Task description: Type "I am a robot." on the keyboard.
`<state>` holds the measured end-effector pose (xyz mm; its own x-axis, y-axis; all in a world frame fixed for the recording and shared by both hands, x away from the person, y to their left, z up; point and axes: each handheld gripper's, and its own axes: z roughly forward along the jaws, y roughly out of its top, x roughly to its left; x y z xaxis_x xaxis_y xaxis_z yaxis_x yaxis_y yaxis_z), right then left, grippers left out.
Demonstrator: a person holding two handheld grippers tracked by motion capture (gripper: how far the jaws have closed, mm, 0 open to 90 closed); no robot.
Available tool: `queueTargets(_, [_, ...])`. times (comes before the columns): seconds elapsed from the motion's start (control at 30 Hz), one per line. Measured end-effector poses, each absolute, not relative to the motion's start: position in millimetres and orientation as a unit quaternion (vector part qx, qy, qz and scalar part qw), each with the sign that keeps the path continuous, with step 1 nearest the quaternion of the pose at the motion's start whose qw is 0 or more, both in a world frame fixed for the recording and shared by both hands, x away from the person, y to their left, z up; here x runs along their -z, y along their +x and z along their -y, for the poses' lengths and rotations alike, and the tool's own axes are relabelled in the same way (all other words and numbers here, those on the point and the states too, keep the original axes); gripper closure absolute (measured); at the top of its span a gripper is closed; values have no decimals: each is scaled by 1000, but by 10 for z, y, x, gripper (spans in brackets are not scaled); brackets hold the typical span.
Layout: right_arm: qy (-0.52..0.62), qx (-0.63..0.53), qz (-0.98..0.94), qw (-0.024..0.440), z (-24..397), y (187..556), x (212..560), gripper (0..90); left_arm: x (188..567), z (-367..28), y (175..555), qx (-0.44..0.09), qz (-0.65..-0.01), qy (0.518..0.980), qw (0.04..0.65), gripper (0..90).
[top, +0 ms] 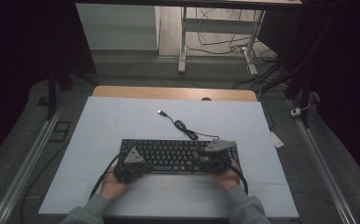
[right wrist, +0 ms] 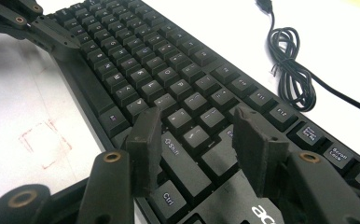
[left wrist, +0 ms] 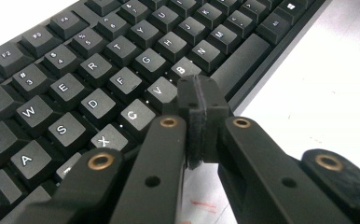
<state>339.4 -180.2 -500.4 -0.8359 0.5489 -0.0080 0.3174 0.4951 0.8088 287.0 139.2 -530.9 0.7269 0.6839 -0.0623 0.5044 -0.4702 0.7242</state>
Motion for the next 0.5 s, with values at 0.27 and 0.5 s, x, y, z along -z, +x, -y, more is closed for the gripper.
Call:
queueTargets(0.27, [254,-434,-854,135,1814,3402,5001,524,5182,-1506,2825,-139,-359,823,418,884])
queueTargets(0.5, [253,-435,-853,137,1814,3397,4994,524,5129,-1673,2833,-149,-392,800,428,706])
